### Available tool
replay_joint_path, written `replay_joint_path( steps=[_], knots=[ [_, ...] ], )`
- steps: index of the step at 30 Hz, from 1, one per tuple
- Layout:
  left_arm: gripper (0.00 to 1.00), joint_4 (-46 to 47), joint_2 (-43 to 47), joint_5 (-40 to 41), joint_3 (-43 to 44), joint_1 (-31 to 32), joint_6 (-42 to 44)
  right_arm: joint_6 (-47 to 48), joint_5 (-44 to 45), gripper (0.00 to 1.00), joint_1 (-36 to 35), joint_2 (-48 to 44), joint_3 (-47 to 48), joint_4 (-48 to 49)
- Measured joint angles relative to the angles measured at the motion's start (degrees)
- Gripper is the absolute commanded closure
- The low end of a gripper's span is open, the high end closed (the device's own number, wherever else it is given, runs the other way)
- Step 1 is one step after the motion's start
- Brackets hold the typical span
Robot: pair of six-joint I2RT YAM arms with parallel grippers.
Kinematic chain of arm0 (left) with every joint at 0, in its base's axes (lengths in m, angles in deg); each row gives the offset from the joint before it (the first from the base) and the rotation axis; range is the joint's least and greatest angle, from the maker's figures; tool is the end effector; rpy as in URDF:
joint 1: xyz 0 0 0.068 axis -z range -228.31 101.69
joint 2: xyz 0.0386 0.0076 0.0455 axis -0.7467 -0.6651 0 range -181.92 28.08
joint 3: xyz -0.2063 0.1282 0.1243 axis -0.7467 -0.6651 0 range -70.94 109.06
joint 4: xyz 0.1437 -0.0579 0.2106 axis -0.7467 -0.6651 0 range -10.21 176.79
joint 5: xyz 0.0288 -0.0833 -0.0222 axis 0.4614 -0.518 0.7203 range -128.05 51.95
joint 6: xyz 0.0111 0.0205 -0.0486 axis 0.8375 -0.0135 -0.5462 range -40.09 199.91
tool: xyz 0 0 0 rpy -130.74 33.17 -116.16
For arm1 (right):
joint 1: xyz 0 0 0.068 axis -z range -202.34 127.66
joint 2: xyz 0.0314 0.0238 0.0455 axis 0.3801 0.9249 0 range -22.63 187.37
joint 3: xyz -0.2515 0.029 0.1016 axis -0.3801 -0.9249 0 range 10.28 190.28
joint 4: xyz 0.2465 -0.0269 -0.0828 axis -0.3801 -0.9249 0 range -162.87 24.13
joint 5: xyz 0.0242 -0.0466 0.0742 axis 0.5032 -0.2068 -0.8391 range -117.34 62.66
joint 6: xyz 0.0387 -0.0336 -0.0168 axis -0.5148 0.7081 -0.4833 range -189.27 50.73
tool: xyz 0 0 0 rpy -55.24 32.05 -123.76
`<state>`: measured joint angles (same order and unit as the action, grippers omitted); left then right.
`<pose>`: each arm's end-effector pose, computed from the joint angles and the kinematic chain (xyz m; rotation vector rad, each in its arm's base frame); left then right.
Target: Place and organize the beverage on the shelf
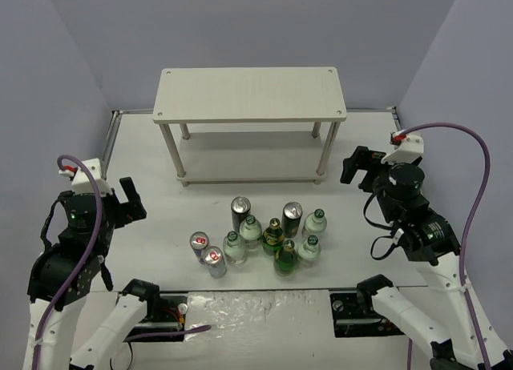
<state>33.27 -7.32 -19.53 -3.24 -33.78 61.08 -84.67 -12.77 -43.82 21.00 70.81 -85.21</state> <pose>0.0805 -0.0092 0.4090 -0.2848 1.9006 -0.0769 0.1468 0.0482 0.4195 0.1114 1.6159 0.2924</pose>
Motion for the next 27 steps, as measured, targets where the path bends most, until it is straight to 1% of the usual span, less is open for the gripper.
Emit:
replay_joint_path(
  steps=[5,8,10,13,16,18,19,22,23,24,27],
  knots=[
    [0.06,0.0,0.0,-0.1,0.0,0.0,0.0,0.1,-0.1,0.0,0.0,-0.3,0.0,0.0],
    [0.06,0.2,0.0,-0.4,0.0,0.0,0.0,0.6,-2.0,0.0,0.0,-0.4,0.0,0.2],
    [0.06,0.5,0.0,-0.8,-0.1,0.0,0.0,0.9,-5.4,0.0,0.0,-0.4,0.0,0.9],
    [0.06,1.6,0.0,-1.3,-1.0,0.0,0.0,0.9,-13.0,0.0,0.0,0.6,0.0,2.7],
    [0.06,2.8,0.0,-1.8,-2.5,0.0,0.0,0.5,-20.4,0.01,-0.7,5.3,0.7,3.8],
    [0.06,3.5,-0.2,-1.9,-3.6,0.0,0.1,0.7,-22.4,0.01,-3.5,11.2,1.9,4.3],
    [0.06,3.6,-0.3,-1.9,-3.8,0.0,0.2,0.8,-21.1,0.02,-6.3,14.0,2.6,4.3],
    [0.06,3.9,-1.0,-1.8,-3.9,0.0,0.4,1.6,-16.4,0.11,-17.9,22.6,3.3,4.0],
    [0.06,4.2,-1.2,-1.8,-4.0,0.0,0.5,1.9,-15.4,0.16,-20.7,24.3,3.3,3.8],
    [0.06,4.5,-1.2,-1.8,-4.2,0.0,0.5,2.2,-14.7,0.18,-23.5,25.8,3.3,3.4],
    [0.06,4.7,-1.2,-2.0,-4.9,0.1,0.7,2.4,-12.5,0.24,-26.7,26.8,3.3,2.5]
  ],
)
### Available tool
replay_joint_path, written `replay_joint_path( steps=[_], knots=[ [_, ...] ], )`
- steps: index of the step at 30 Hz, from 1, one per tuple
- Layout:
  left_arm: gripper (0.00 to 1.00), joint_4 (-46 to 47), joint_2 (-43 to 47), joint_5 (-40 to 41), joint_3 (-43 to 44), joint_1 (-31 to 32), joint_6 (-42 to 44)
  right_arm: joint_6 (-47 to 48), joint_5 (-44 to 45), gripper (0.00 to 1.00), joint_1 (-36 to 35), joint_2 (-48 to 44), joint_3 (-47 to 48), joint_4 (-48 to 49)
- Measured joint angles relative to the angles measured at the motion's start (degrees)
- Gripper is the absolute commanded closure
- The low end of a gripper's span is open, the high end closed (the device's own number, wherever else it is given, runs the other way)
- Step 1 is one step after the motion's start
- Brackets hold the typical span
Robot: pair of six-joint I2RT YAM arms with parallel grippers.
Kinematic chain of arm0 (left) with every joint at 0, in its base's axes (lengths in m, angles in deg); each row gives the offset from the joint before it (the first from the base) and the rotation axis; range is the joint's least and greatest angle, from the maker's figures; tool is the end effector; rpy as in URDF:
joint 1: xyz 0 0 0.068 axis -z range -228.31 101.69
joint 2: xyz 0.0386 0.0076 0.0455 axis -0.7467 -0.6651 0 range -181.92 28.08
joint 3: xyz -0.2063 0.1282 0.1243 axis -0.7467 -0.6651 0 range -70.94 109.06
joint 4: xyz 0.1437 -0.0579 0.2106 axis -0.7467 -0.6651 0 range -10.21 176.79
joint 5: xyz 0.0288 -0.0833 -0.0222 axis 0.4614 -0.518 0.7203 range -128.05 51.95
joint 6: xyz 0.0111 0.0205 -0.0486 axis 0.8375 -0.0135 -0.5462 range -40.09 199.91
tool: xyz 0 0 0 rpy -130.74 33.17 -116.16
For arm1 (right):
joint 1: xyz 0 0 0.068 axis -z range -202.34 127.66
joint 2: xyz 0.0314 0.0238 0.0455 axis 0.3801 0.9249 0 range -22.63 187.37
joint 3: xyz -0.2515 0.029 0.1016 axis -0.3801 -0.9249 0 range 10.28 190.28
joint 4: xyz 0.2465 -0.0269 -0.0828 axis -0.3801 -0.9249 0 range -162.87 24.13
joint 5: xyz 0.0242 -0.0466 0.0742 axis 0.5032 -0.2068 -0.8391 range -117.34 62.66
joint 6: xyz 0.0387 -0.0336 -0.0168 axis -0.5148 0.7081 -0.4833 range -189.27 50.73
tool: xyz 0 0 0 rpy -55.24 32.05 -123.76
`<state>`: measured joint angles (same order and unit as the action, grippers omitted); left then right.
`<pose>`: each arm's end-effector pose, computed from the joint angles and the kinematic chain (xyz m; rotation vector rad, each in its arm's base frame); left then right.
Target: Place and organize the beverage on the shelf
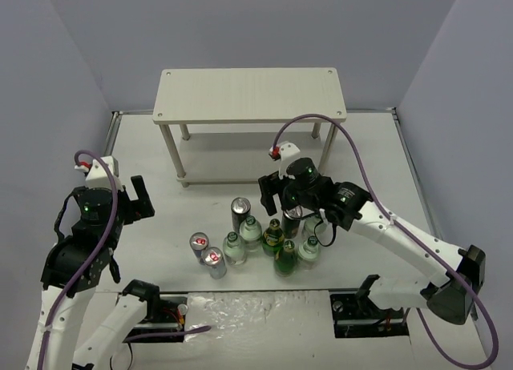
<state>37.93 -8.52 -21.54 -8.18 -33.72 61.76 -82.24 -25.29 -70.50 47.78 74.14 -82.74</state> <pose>0.1005 -0.0157 0.3910 -0.2479 1.9351 -0.0939 0.1892 0.2095 0.3502 -0.5935 1.9507 0.6495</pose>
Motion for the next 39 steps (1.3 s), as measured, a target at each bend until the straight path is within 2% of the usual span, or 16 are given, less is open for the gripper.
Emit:
replay_joint_path(
  steps=[7,13,25,28,29,32,39],
  knots=[
    [0.06,0.3,-0.1,-1.0,0.0,0.0,0.1,-0.7,3.1,0.41,-4.8,-0.7,-0.9,-0.7],
    [0.06,0.3,-1.3,-2.2,-0.1,0.0,0.4,-2.2,3.8,0.43,-7.4,-1.4,-3.9,-2.1],
    [0.06,0.3,-2.2,-4.2,-0.1,0.6,1.1,-4.9,5.5,0.6,-10.5,-1.6,-6.3,-4.1],
    [0.06,0.3,-2.6,-4.7,-0.1,1.2,1.3,-5.4,6.1,0.7,-10.8,-1.6,-6.3,-4.4],
    [0.06,0.3,-2.9,-4.9,-0.1,1.4,1.3,-5.5,6.1,0.81,-10.9,-1.6,-6.3,-4.4],
    [0.06,0.3,-3.7,-5.6,-0.1,1.7,1.5,-5.6,6.5,1.0,-11.1,-1.6,-6.3,-4.4],
    [0.06,0.4,-6.5,-10.5,1.0,3.4,2.7,-5.6,7.0,1.0,-11.3,-1.6,-5.6,-5.7]
  ],
)
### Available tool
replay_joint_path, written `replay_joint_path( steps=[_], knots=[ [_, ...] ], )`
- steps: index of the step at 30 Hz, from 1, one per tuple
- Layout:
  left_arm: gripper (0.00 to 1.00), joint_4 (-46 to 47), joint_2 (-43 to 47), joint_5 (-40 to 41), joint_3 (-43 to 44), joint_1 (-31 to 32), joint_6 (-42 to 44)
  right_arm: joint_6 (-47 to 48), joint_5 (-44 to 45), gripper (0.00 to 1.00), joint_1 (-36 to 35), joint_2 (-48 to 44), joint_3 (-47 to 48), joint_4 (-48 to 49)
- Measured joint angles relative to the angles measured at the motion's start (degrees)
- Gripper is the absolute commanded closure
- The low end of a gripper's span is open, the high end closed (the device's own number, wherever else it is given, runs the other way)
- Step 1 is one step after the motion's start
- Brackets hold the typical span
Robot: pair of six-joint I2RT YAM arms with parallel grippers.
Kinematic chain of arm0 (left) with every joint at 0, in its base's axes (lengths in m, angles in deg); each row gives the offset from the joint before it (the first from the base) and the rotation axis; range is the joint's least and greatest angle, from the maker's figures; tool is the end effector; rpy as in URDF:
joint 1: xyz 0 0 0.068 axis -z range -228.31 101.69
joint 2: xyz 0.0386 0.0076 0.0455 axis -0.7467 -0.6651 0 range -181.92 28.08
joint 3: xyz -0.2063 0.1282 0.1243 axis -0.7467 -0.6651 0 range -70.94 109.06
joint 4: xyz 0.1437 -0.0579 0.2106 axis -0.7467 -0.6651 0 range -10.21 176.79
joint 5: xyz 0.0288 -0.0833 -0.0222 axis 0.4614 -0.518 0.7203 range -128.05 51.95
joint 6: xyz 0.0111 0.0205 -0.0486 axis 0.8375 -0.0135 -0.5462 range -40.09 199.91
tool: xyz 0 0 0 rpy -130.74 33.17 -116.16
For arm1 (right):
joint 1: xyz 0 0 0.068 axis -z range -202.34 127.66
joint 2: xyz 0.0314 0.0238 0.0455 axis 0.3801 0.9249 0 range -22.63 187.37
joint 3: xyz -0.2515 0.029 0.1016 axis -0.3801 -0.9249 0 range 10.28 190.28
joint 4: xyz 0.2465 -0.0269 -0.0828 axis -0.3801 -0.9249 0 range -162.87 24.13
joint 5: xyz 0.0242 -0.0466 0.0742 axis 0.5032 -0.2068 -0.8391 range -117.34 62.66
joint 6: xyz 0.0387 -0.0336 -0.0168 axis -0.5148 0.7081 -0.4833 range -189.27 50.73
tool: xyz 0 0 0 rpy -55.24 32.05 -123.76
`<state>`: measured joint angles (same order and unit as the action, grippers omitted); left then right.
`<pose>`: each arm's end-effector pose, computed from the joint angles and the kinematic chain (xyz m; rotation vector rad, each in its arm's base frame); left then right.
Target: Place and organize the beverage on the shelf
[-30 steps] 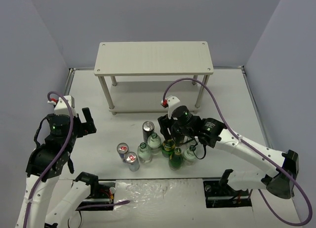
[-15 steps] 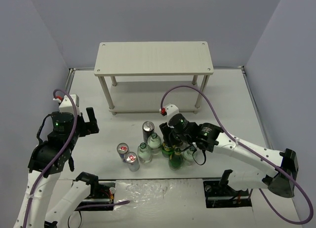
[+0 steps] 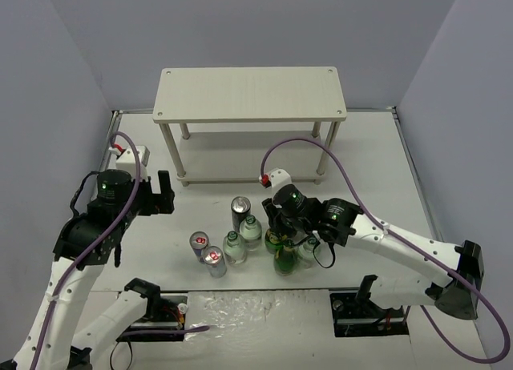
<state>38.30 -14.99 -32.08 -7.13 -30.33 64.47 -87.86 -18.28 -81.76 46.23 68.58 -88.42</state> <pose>0.1265 -0.0372 0.3857 -0.0193 2.0618 -0.2548 0.1411 0.2279 0.3140 -0.6803 2.0989 0.6160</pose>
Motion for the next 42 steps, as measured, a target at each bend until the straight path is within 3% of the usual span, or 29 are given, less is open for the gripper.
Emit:
replay_joint_path(
  steps=[5,13,17,20,25,28,39,42],
  knots=[
    [0.06,3.9,-3.5,-8.7,4.1,1.4,1.3,0.7,1.3,1.0,0.0,0.0,5.4,-5.3],
    [0.06,12.7,-8.1,-22.7,10.6,2.7,1.6,1.4,4.9,1.0,-0.3,0.2,23.6,-13.0],
    [0.06,22.5,-9.2,-30.6,10.6,4.7,-0.4,2.3,7.2,1.0,-0.3,1.0,31.9,-17.1],
    [0.06,33.1,-10.1,-33.2,8.0,11.8,-1.1,3.7,9.0,1.0,-0.2,2.1,38.1,-19.7],
    [0.06,42.6,-16.0,-26.6,6.8,33.3,7.6,5.9,11.0,1.0,0.9,4.4,47.1,-23.6],
    [0.06,46.6,-20.7,-22.8,6.1,40.2,12.9,7.0,11.7,1.0,1.7,5.5,50.3,-24.8],
    [0.06,56.7,-30.2,-16.2,4.2,40.5,16.7,10.1,9.9,1.0,2.1,6.1,54.2,-26.6],
    [0.0,58.8,-31.6,-15.2,4.2,40.6,16.7,10.9,9.4,1.0,2.1,6.1,54.4,-26.6]
  ],
)
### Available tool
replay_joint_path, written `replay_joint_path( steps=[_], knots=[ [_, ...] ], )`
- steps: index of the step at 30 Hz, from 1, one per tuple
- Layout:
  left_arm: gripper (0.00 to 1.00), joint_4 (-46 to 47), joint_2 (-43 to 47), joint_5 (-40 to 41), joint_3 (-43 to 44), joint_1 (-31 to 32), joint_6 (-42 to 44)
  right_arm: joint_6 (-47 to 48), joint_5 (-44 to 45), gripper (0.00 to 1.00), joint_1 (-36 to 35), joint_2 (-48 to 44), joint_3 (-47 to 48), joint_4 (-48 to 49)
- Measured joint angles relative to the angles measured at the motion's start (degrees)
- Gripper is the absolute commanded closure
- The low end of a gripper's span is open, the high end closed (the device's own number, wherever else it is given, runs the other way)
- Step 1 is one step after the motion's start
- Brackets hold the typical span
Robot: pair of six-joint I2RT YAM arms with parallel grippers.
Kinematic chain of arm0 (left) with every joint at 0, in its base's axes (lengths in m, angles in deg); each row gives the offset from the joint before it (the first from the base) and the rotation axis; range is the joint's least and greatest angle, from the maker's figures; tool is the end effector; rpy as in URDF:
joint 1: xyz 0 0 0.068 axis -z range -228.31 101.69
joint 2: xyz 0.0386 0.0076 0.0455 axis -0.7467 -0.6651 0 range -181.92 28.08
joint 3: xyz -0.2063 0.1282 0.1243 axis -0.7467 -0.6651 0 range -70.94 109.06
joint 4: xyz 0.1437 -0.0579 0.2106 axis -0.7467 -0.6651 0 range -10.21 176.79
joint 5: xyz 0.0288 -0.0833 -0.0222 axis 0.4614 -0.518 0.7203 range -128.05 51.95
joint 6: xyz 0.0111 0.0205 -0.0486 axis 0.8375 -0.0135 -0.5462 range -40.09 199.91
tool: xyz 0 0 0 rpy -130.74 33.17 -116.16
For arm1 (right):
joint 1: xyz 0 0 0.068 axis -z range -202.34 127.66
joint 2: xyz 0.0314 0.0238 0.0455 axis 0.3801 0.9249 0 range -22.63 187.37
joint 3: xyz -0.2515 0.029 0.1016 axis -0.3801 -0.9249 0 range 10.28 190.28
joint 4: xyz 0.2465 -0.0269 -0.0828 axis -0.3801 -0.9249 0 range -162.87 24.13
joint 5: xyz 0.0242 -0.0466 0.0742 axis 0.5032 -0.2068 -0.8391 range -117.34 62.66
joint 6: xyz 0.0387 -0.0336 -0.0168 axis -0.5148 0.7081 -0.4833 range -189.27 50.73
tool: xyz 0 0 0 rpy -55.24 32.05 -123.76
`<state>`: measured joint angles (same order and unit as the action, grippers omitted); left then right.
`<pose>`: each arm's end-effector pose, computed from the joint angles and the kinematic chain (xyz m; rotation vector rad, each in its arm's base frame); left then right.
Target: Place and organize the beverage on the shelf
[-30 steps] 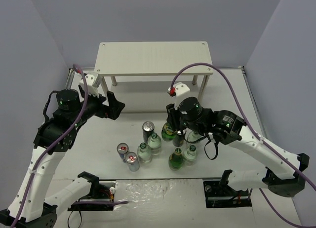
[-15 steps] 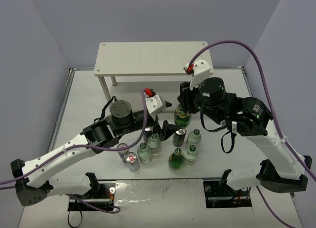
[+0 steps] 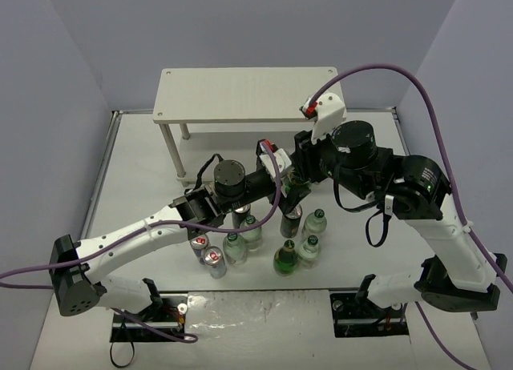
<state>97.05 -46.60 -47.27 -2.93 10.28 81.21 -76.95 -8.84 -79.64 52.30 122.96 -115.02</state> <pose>0.1564 -0.2671 0.4060 0.9030 1.2970 -0.9150 0.1251 0.1740 0.5444 -0.5301 1.7103 0.5366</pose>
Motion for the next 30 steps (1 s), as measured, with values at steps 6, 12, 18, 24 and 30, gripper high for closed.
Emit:
replay_joint_path(
  steps=[6,12,18,24,30],
  knots=[
    [0.66,2.1,-1.3,0.8,-0.1,0.2,-1.1,0.5,-1.4,1.0,0.1,0.0,-0.1,1.0],
    [0.98,2.9,-1.3,2.3,-0.2,0.2,-3.0,0.8,-1.2,0.89,0.3,-0.4,-1.9,4.2],
    [0.97,1.2,-0.2,6.9,0.0,0.2,-4.4,0.0,2.7,0.3,0.6,-2.5,-5.5,8.2],
    [0.98,-9.3,-0.2,12.6,8.9,-0.6,-3.2,-1.5,5.1,0.21,0.6,-5.2,-5.4,12.7],
    [0.97,-18.3,-1.5,17.6,25.1,-5.0,-1.5,-2.8,9.4,0.08,0.6,-10.0,-5.5,14.6]
  ],
)
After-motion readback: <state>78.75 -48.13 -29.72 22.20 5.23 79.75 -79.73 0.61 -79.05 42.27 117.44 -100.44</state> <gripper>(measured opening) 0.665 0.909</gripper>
